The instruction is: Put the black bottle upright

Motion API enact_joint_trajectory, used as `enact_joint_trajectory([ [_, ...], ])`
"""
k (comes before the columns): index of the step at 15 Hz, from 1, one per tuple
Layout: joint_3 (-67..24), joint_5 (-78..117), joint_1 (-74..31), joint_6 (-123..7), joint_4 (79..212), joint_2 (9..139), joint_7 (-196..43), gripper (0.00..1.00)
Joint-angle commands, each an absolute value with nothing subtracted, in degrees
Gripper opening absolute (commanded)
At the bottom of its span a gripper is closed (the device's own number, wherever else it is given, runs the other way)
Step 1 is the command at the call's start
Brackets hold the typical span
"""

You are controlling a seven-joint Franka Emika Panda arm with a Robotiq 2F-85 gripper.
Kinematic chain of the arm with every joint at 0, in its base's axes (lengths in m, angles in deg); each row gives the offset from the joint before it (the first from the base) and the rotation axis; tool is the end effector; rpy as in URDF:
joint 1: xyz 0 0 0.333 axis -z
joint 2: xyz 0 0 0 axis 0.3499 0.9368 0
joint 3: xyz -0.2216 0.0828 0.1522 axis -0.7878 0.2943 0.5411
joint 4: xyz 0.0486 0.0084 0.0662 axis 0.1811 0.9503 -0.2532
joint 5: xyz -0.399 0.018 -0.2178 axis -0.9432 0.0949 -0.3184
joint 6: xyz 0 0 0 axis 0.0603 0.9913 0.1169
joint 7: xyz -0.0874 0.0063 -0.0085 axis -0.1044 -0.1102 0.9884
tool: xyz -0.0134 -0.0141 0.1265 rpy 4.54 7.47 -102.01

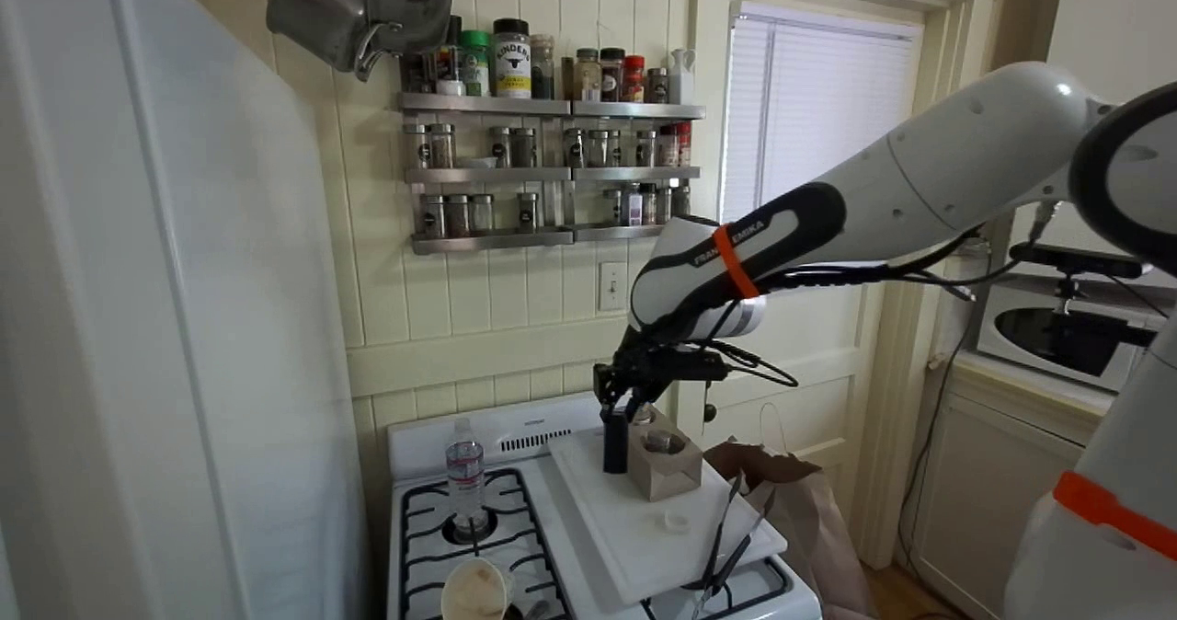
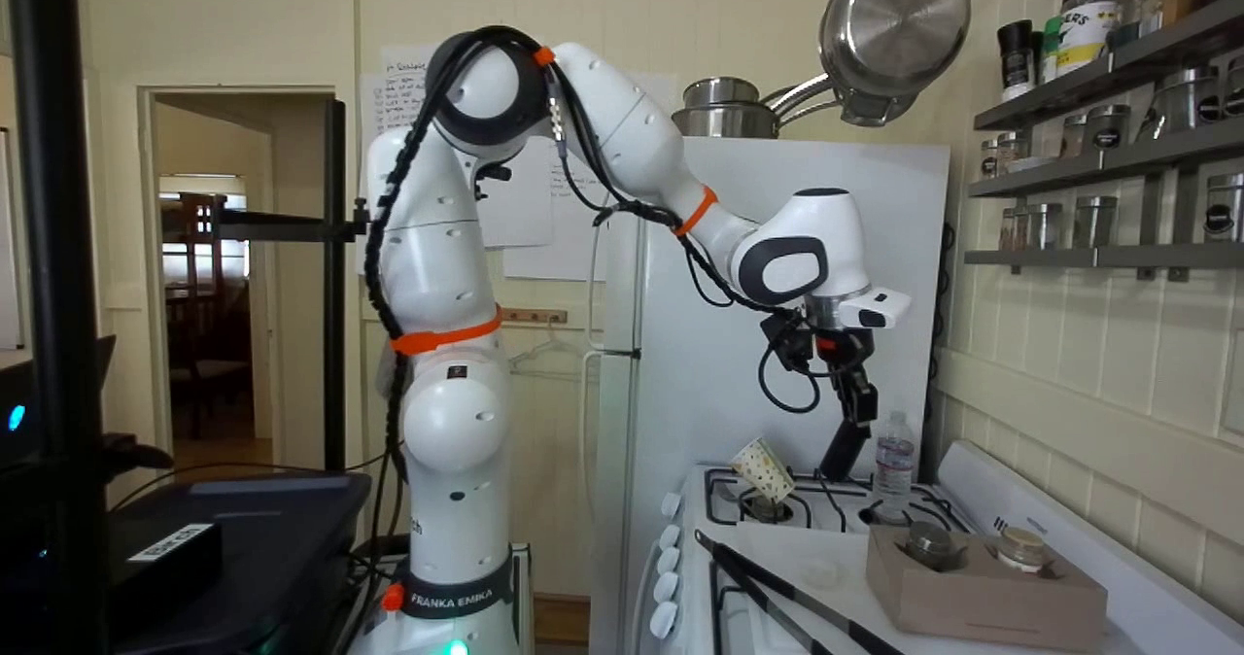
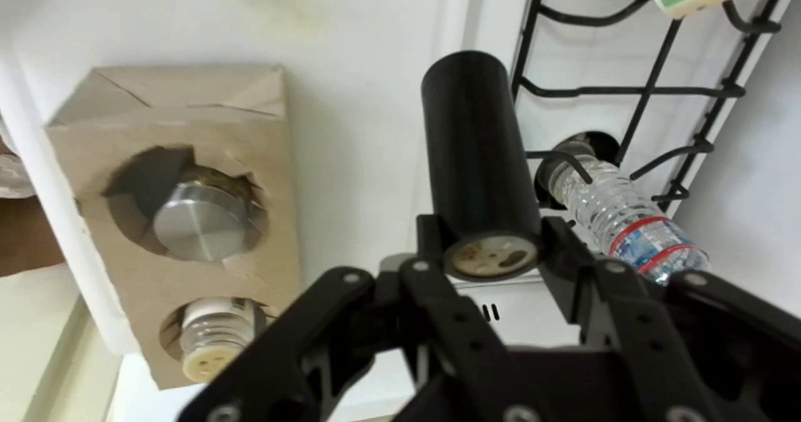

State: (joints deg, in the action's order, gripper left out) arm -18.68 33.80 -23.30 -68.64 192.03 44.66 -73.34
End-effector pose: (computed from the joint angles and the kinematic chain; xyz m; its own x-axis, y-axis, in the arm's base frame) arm 0.5541 0.0163 0.3360 0.9170 -0.2725 0.2912 -0.2185 -0.9541 -0.2047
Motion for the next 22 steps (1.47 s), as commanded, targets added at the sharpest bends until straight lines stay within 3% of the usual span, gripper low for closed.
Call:
enact_joint_trajectory([
  [1, -19.0, 35.4, -22.5, -68.4, 194.6, 42.0, -75.5, 0.18],
  [2, -19.5, 35.7, -22.3, -68.4, 196.3, 40.1, -76.4, 0.43],
  [4, -19.3, 35.6, -22.1, -68.4, 196.0, 39.8, -76.3, 0.43],
  [5, -19.1, 35.6, -22.2, -68.4, 195.6, 40.4, -76.2, 0.18],
  [10, -9.0, 17.0, -15.2, -84.1, 200.9, 41.7, -57.0, 0.18],
  [15, -2.4, 4.3, -8.4, -85.2, 200.7, 44.6, -42.8, 0.18],
  [22, -0.3, -6.0, -3.7, -85.5, 198.1, 50.1, -33.7, 0.18],
])
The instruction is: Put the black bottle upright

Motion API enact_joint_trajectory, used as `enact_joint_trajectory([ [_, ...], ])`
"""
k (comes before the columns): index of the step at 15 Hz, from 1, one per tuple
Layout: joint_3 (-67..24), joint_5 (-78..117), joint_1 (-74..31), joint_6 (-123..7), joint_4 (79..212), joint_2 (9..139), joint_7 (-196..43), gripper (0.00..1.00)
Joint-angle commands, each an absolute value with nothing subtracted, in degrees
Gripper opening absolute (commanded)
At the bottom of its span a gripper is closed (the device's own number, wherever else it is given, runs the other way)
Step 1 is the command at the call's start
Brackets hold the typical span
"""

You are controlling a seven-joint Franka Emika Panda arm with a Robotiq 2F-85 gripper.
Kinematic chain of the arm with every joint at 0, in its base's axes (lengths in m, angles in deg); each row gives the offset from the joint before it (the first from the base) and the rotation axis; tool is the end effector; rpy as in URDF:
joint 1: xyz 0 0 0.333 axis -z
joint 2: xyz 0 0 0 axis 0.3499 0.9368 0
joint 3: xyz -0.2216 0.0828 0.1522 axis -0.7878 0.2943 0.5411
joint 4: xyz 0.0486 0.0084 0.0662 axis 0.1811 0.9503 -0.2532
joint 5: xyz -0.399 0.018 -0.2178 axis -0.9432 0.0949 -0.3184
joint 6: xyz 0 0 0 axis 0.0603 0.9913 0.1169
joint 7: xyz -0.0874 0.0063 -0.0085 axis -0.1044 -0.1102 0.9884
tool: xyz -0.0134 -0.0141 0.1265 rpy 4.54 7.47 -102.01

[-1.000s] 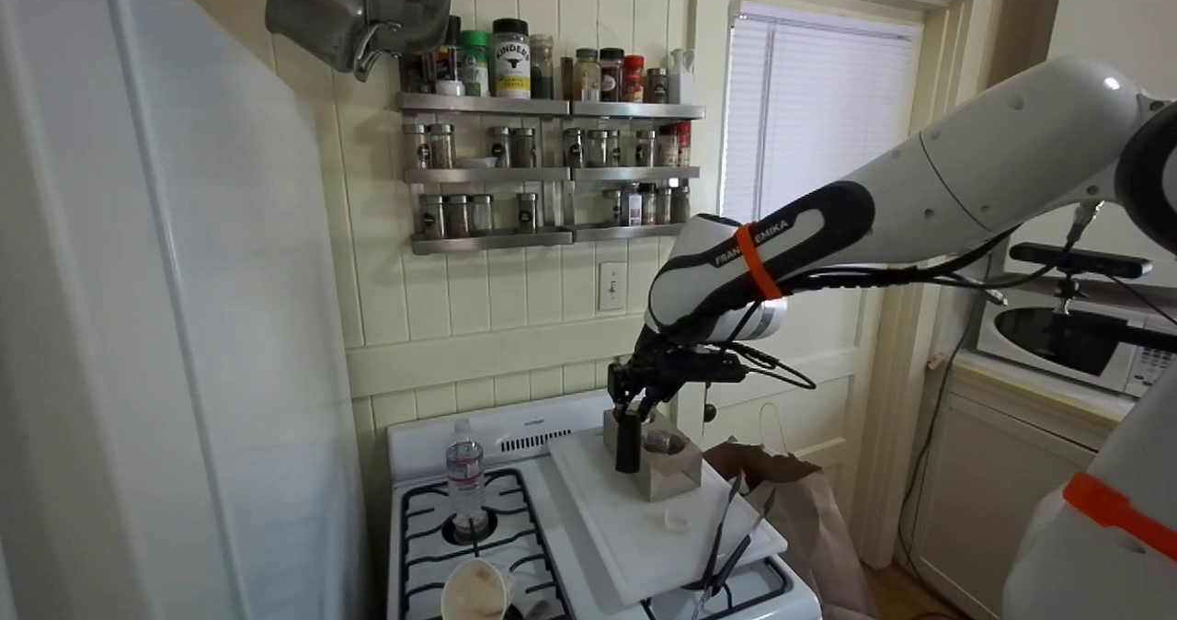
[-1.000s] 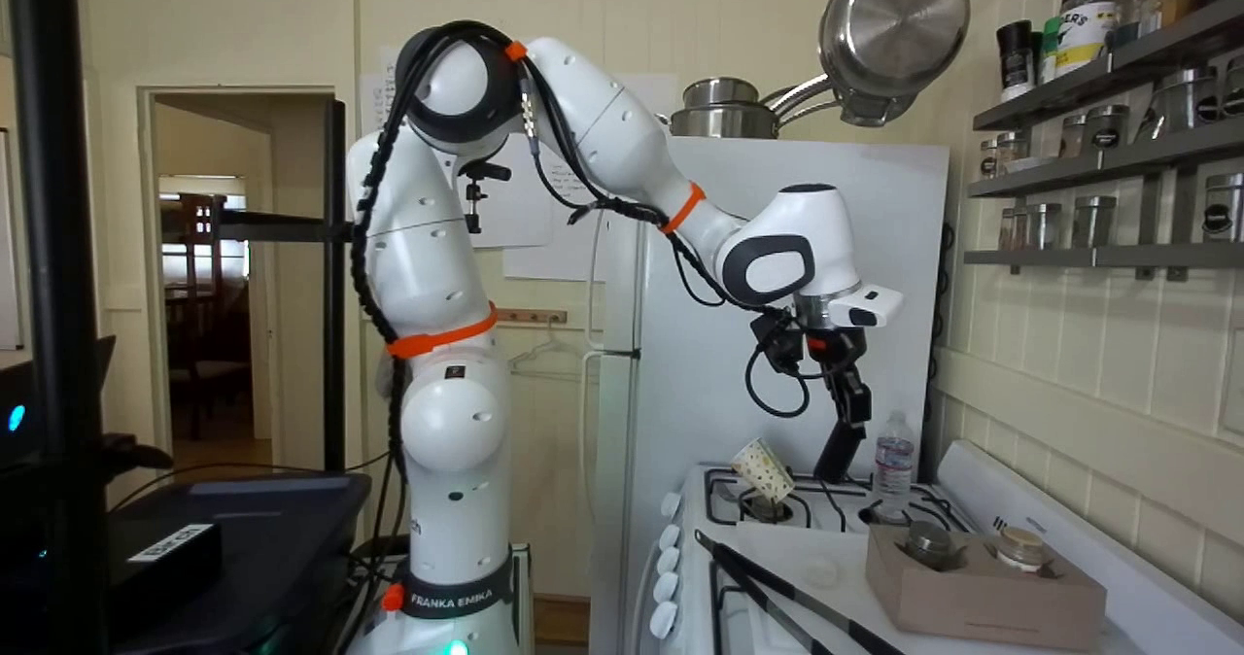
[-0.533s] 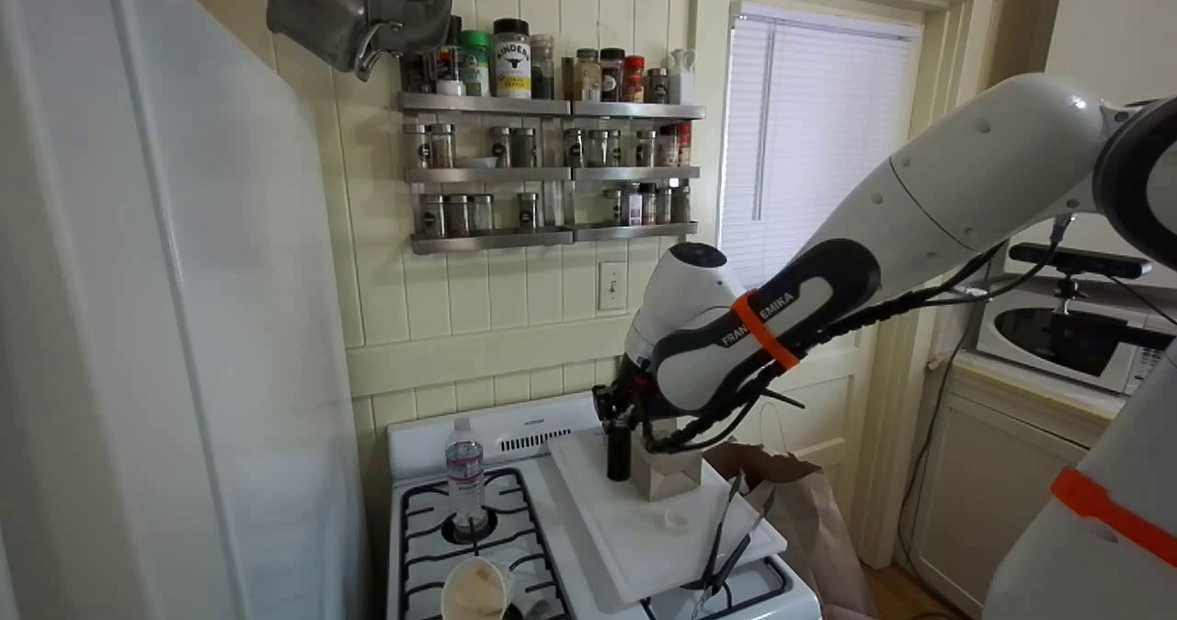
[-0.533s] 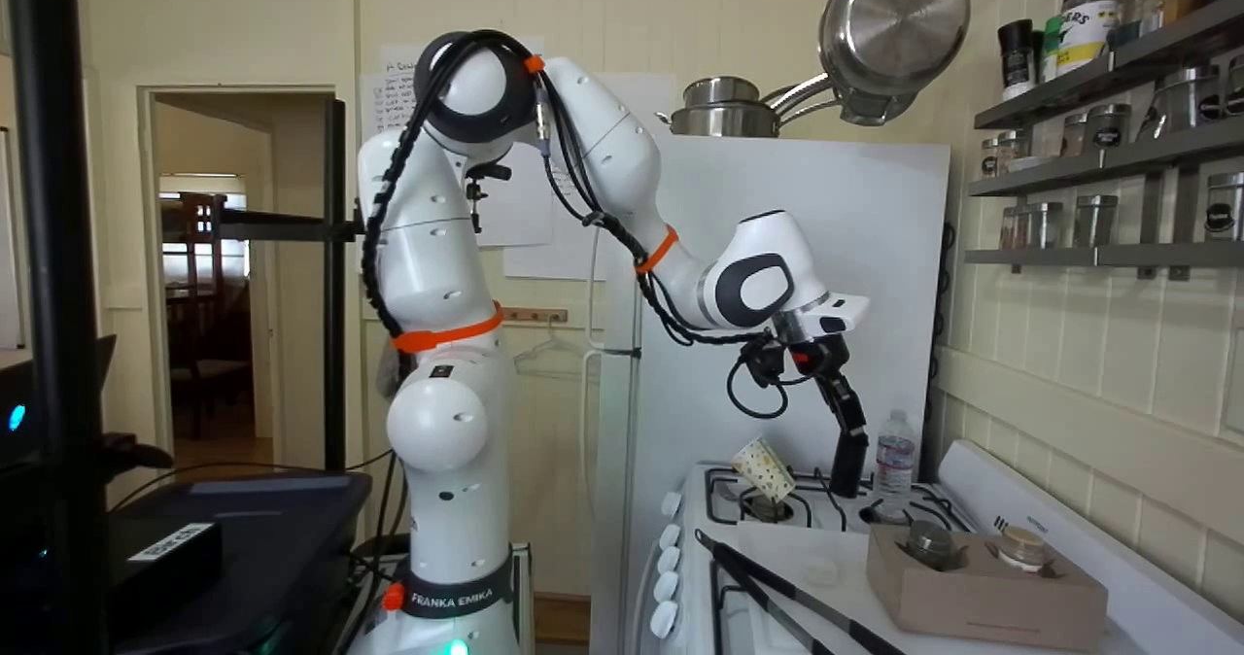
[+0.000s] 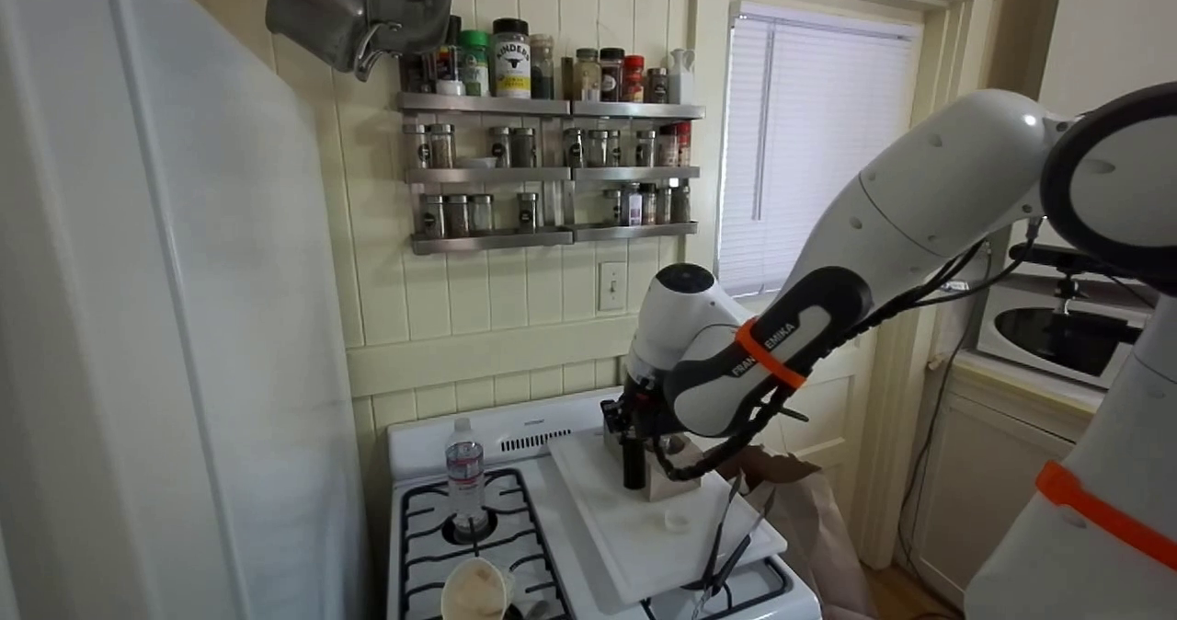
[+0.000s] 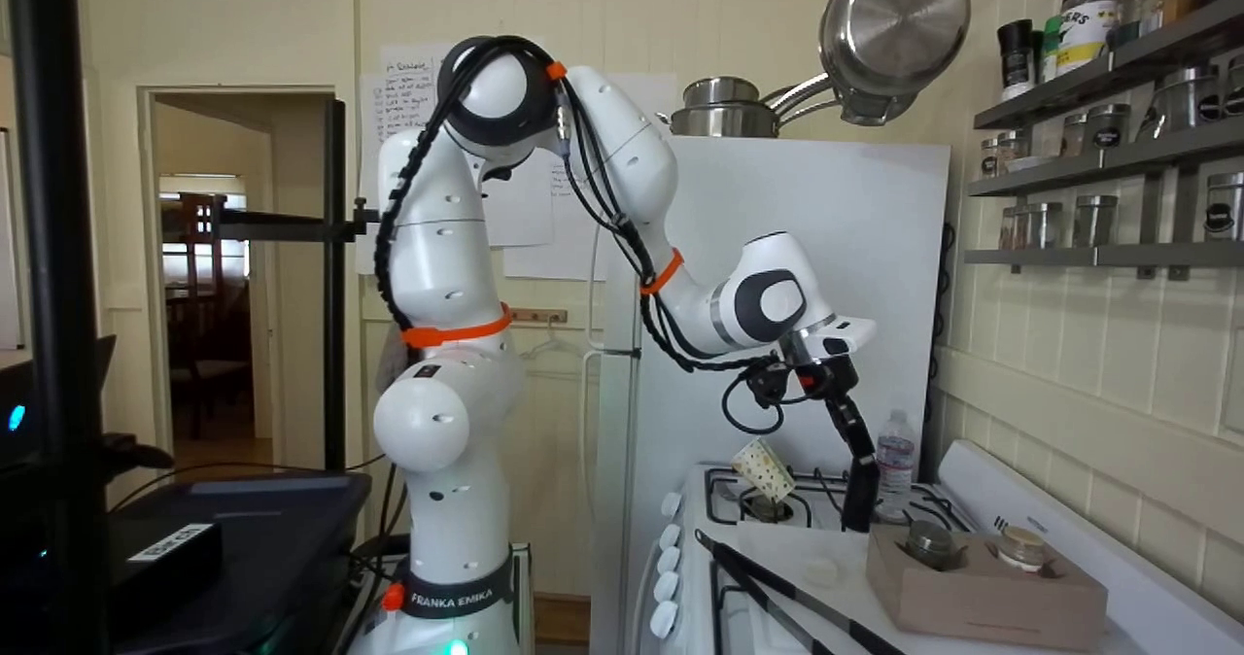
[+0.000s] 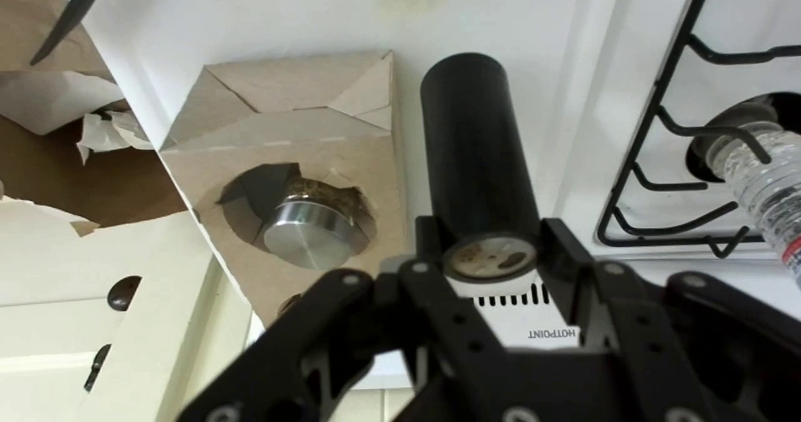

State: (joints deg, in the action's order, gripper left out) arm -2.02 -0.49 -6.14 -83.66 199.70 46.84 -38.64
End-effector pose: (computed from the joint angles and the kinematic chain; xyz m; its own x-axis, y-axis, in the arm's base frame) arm 0.5304 0.0215 0.2732 0.8273 -0.3199 0.4617 -0.3607 -0.9327 0.0001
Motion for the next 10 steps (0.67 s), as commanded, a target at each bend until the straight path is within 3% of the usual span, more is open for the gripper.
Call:
enact_joint_trajectory([
  [1, -0.1, -7.9, -3.2, -85.7, 197.6, 51.0, -32.2, 0.18],
  [10, 0.3, -27.2, -3.1, -86.8, 190.7, 60.0, -18.2, 0.18],
])
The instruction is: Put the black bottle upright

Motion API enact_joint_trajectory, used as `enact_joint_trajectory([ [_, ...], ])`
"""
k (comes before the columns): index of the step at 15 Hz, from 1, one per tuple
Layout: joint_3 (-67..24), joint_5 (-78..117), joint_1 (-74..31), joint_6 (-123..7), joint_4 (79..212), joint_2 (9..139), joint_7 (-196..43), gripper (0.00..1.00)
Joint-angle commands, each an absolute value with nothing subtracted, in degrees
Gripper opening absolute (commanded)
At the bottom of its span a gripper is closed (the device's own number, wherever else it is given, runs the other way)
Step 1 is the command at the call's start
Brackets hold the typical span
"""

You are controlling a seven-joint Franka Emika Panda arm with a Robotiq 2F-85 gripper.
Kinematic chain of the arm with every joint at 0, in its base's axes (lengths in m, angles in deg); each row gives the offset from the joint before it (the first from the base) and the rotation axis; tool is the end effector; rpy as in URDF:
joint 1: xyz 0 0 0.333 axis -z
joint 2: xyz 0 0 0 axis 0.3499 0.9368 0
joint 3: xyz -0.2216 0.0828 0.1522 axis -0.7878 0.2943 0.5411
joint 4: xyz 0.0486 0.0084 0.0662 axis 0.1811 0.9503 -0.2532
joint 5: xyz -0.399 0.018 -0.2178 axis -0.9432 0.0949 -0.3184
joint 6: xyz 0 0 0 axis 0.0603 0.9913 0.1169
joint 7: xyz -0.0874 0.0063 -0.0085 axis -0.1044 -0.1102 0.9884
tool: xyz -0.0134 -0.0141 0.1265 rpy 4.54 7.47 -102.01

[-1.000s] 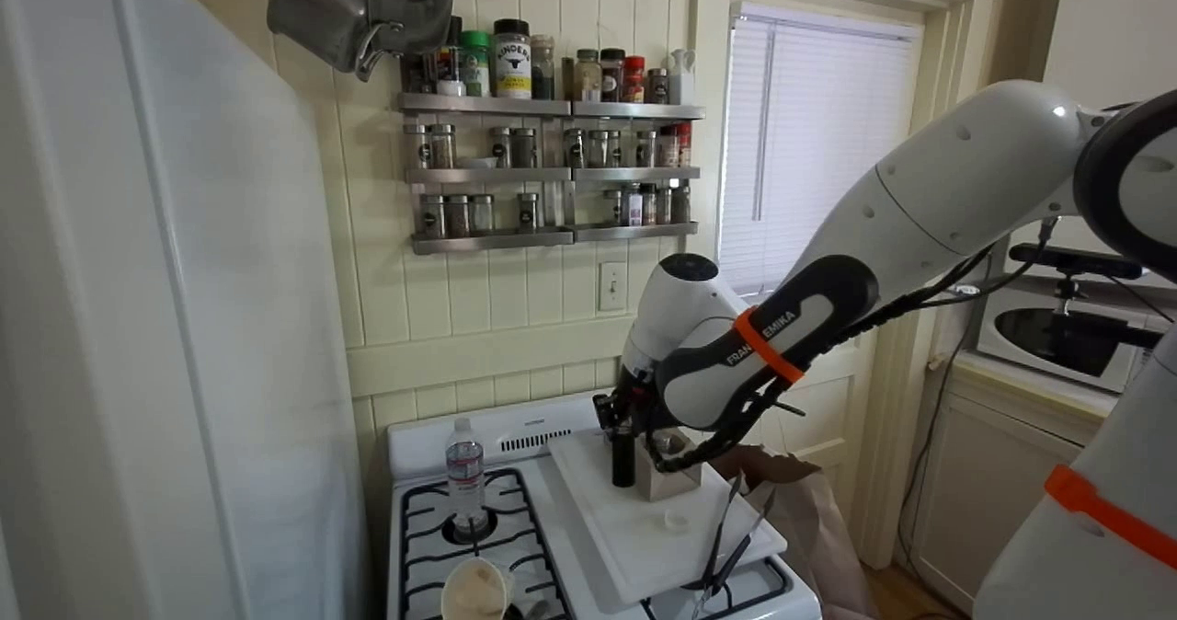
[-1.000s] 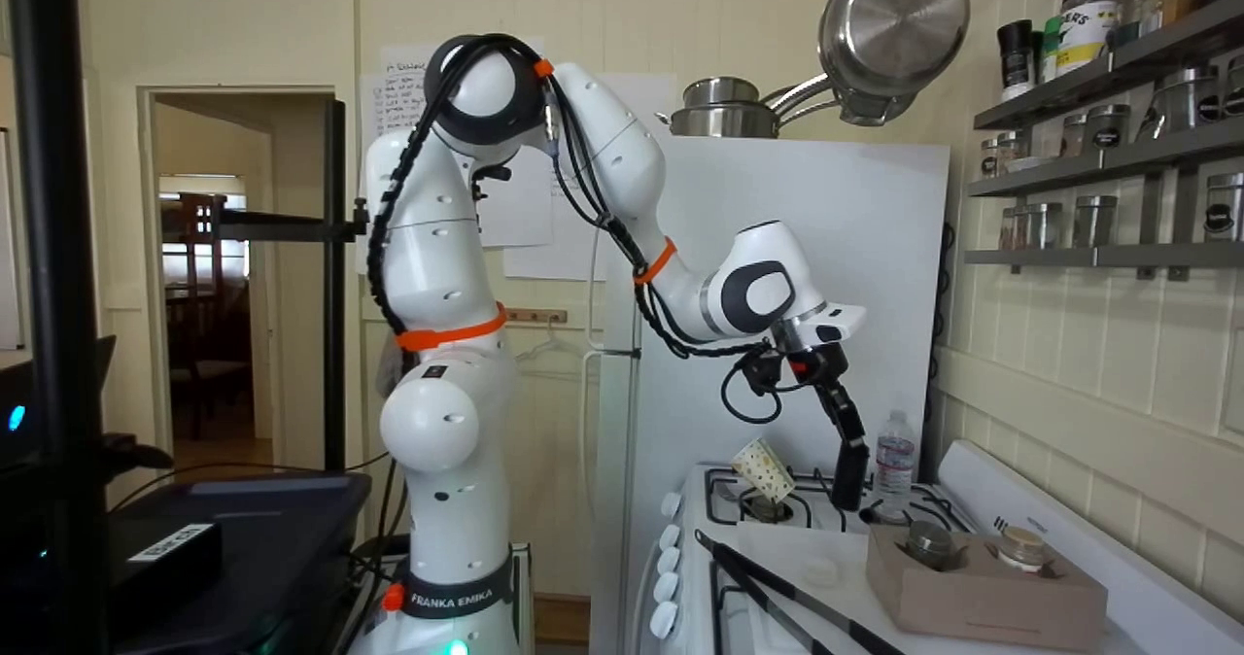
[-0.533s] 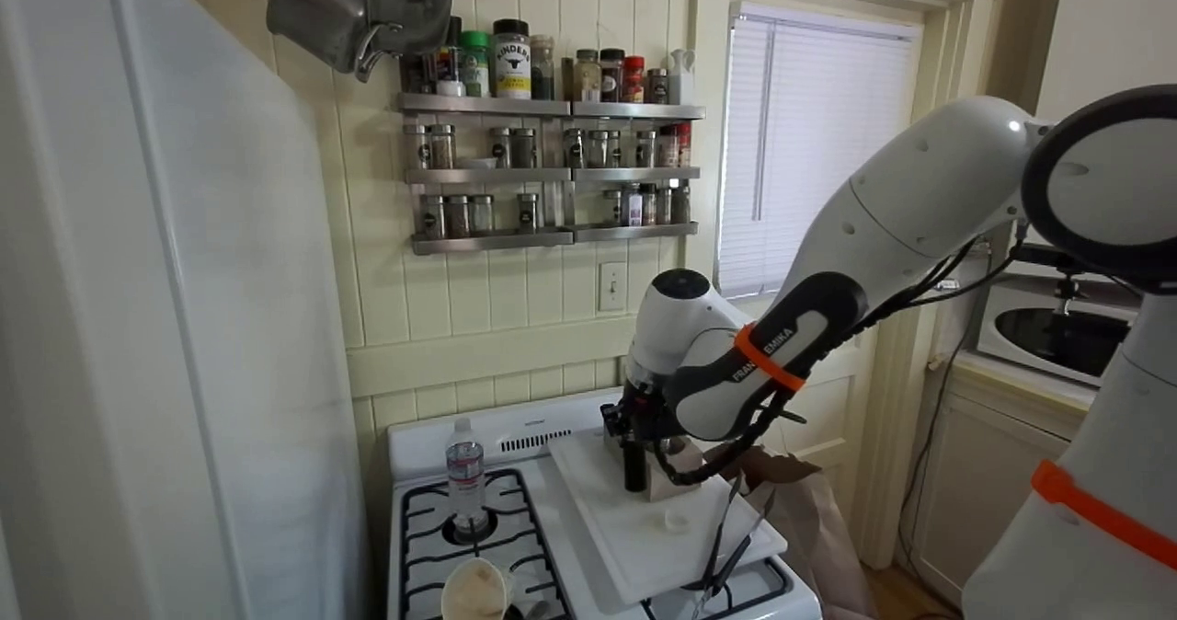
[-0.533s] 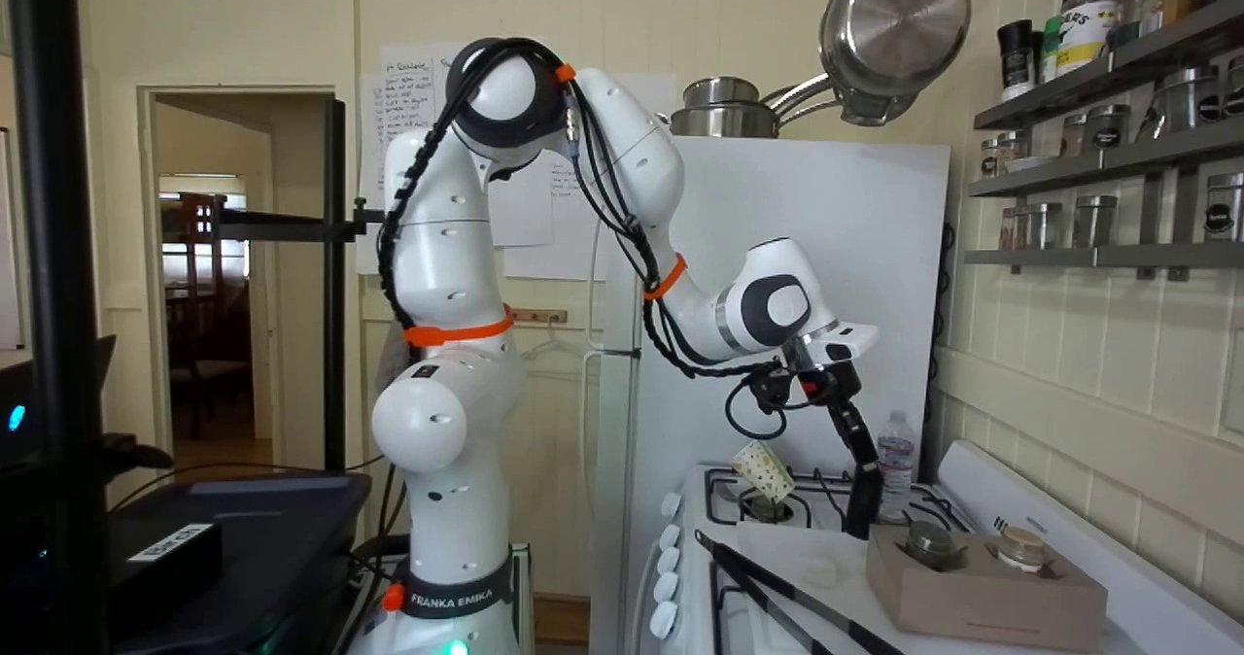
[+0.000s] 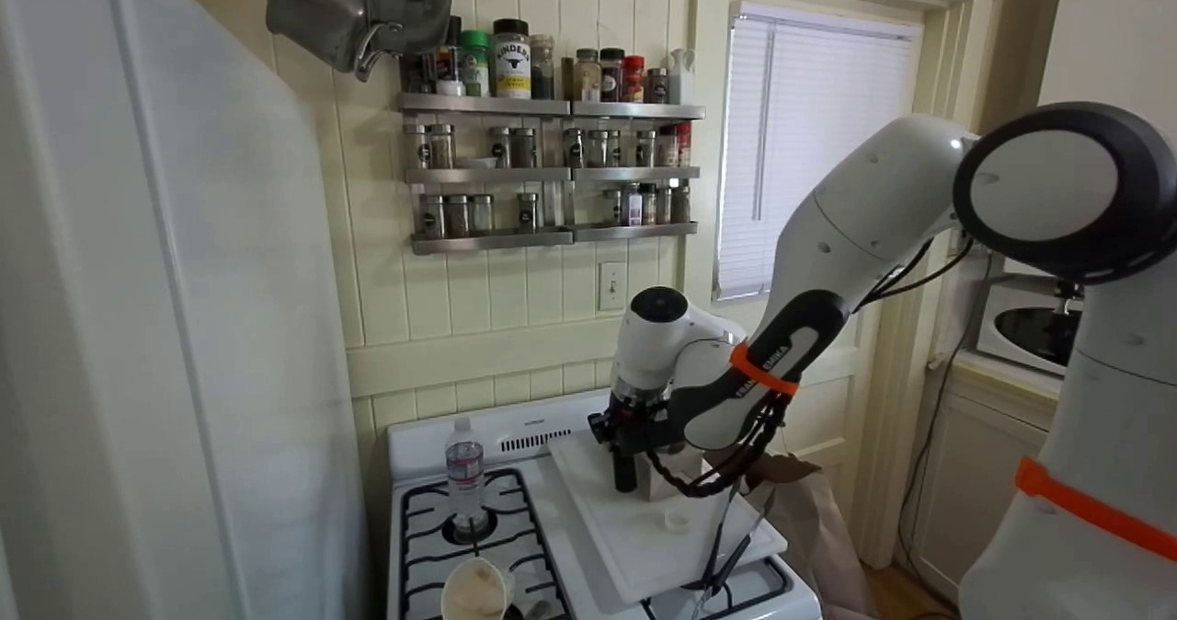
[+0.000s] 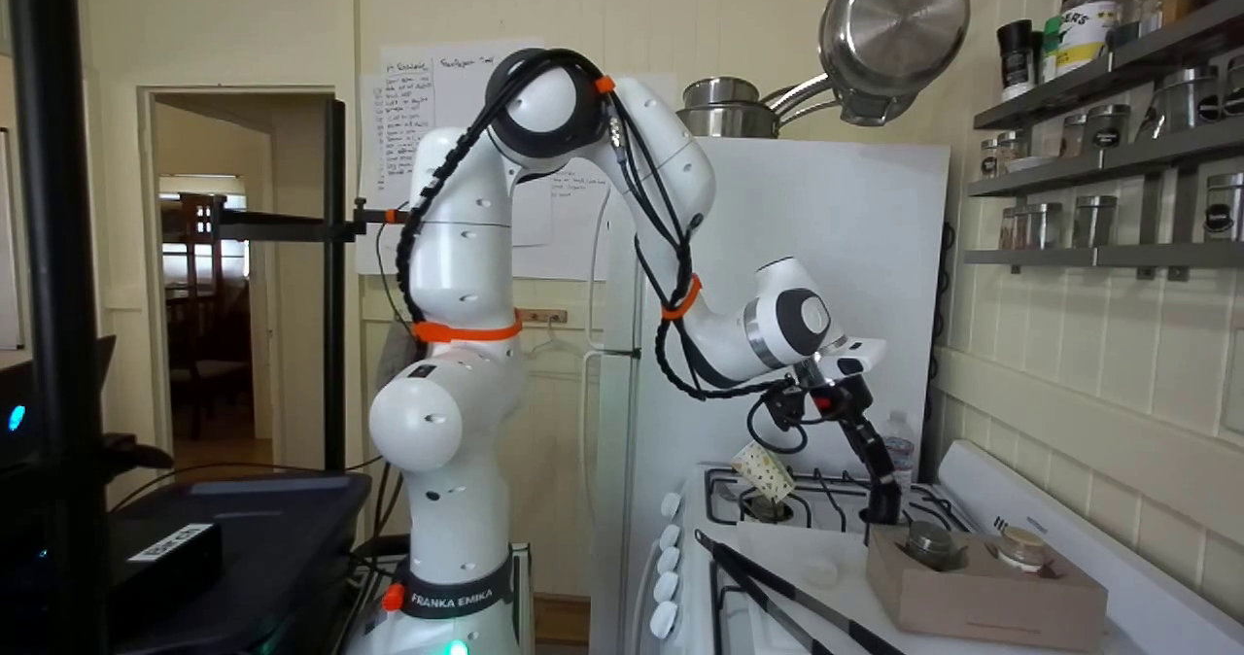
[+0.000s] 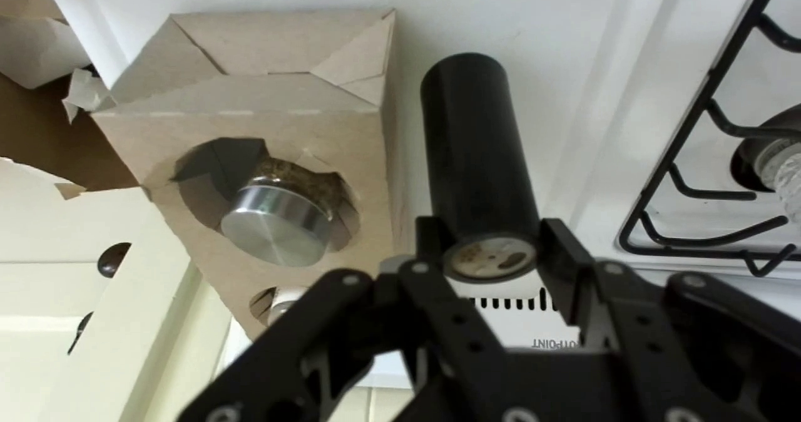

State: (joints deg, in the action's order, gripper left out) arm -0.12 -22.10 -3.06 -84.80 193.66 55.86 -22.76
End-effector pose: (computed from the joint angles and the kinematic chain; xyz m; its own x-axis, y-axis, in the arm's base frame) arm 0.5522 0.0296 0.2390 0.8258 -0.2582 0.5014 -0.3366 -0.9390 0.0709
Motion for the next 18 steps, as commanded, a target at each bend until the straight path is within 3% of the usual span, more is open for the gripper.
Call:
enact_joint_trajectory([
  [1, 0.4, -27.3, -3.4, -87.3, 190.0, 61.3, -18.2, 0.18],
  [7, 0.0, -28.4, -4.5, -88.7, 186.2, 66.4, -16.9, 0.18],
  [8, 0.0, -28.3, -4.6, -88.9, 185.9, 66.7, -16.9, 0.68],
  [9, 0.0, -28.1, -4.6, -88.9, 185.9, 66.5, -16.8, 0.69],
  [13, 1.1, -24.3, -4.3, -87.0, 188.7, 63.5, -18.6, 0.98],
  [18, 4.2, -8.8, -3.5, -84.6, 195.9, 54.3, -28.2, 1.00],
])
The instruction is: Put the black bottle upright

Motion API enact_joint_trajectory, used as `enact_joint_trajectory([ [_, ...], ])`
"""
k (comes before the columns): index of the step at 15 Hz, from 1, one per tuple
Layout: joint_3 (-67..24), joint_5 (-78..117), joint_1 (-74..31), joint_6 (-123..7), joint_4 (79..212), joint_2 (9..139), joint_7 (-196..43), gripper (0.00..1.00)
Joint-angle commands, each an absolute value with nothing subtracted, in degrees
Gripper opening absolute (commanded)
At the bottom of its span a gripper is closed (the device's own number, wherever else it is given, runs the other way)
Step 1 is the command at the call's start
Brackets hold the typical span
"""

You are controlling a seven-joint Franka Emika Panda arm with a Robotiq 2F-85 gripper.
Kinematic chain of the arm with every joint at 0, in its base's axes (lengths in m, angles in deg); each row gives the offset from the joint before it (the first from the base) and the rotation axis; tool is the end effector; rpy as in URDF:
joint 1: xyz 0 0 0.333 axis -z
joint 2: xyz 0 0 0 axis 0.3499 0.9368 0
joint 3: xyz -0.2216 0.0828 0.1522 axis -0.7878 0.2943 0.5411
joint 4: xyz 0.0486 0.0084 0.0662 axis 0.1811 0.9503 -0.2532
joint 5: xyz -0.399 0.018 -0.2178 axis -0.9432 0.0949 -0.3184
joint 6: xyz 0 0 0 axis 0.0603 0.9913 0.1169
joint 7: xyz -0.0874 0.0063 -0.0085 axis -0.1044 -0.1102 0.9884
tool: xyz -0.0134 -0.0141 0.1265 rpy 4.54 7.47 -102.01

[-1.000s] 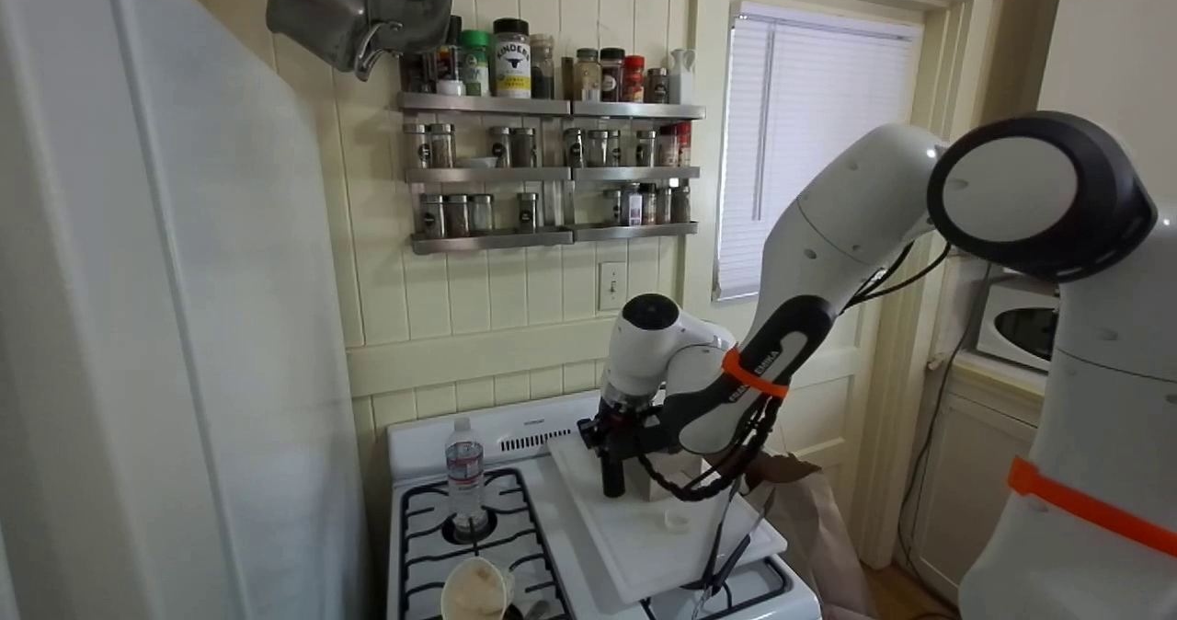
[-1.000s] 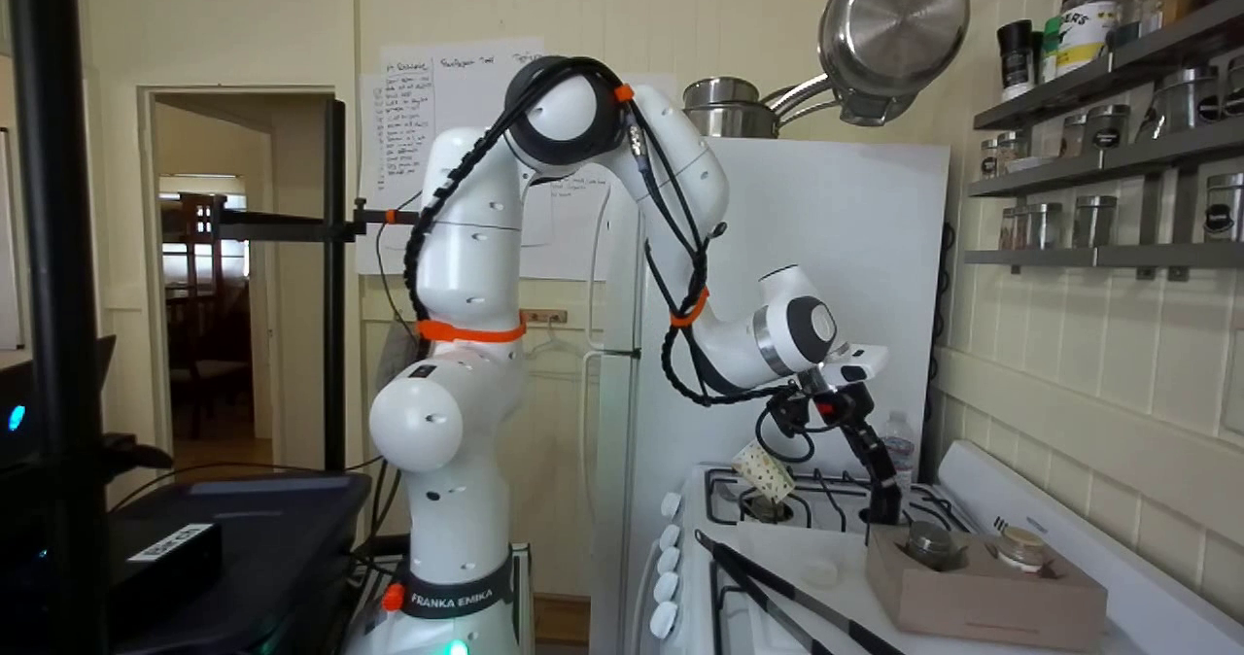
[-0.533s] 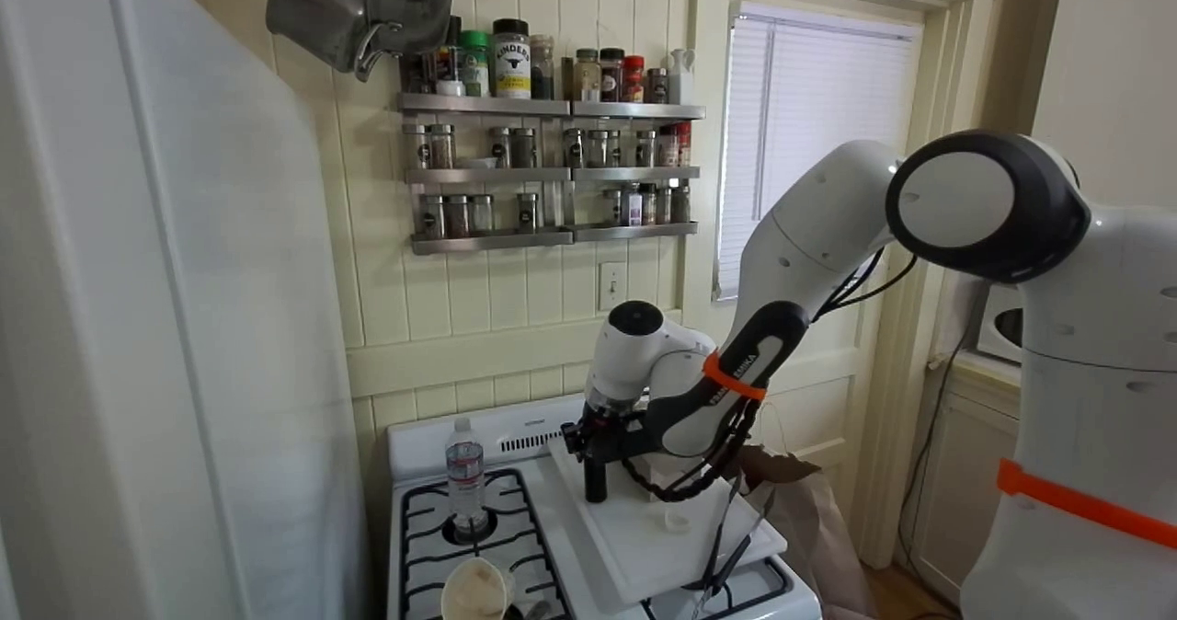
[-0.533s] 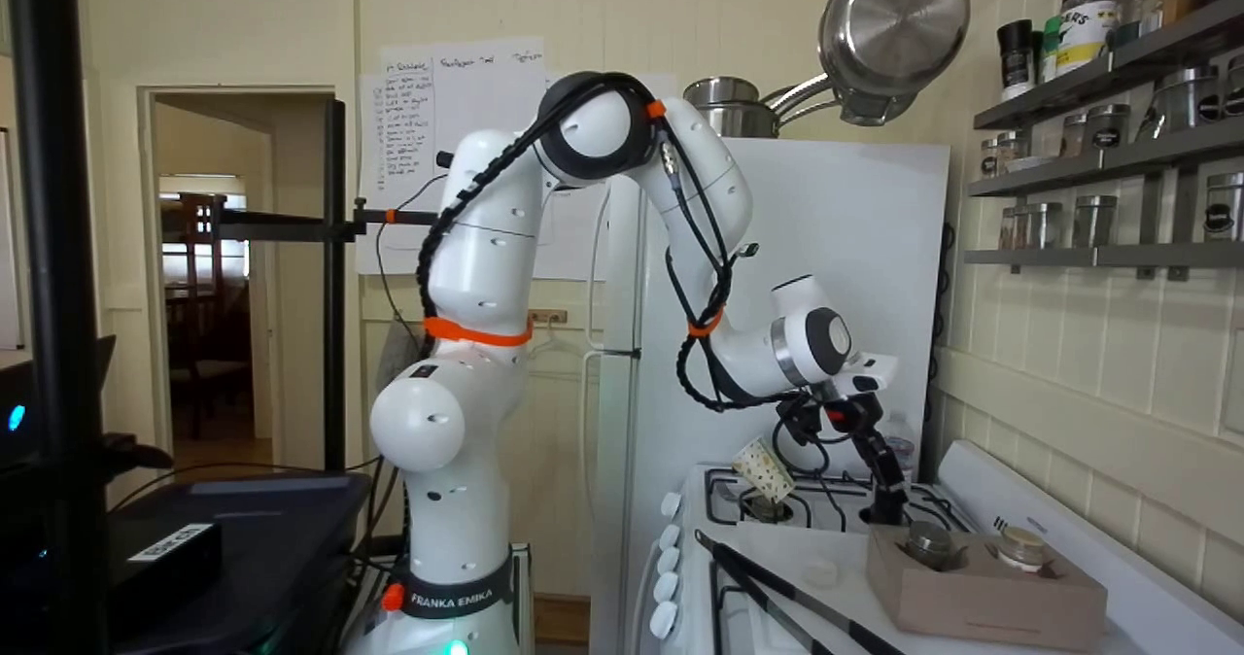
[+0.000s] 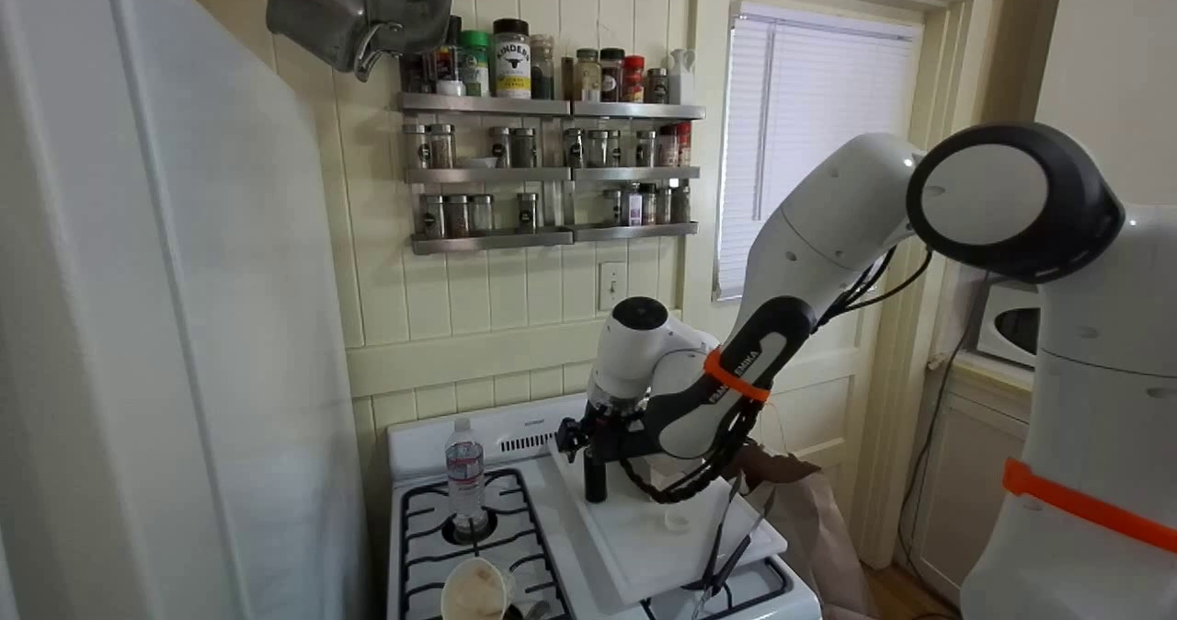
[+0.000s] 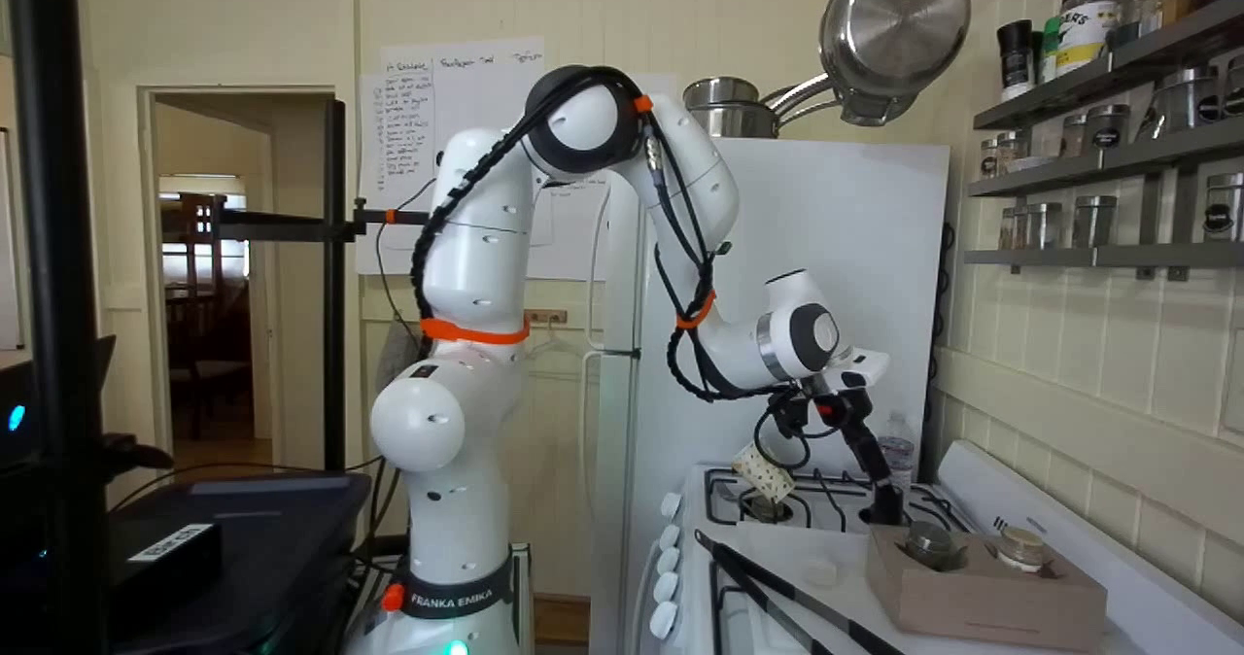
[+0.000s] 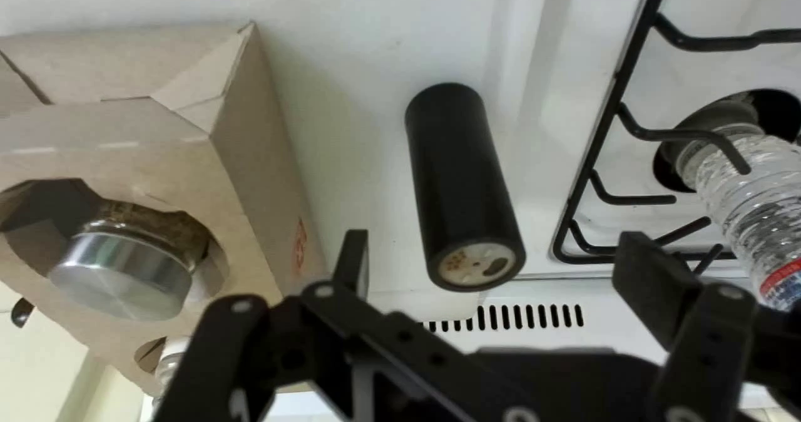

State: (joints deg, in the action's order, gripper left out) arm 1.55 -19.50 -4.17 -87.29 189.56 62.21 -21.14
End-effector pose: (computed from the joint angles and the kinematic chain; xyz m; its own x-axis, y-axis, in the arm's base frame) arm 0.5698 0.0635 0.2205 0.8272 -0.3013 0.4743 -0.3300 -0.9437 -0.0240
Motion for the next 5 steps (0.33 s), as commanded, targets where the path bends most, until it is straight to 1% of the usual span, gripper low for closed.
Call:
enact_joint_trajectory([
  [1, 5.3, -4.2, -3.3, -85.5, 197.4, 53.4, -32.5, 1.00],
  [2, 5.8, 0.2, -4.0, -86.5, 198.5, 53.1, -37.5, 1.00],
  [3, -1.2, 4.5, -13.1, -86.8, 199.1, 53.0, -42.3, 1.00],
  [4, 3.5, -2.3, -5.8, -86.8, 195.6, 55.8, -35.6, 1.00],
  [5, 1.8, 0.7, -8.8, -86.8, 196.7, 54.9, -38.7, 1.00],
])
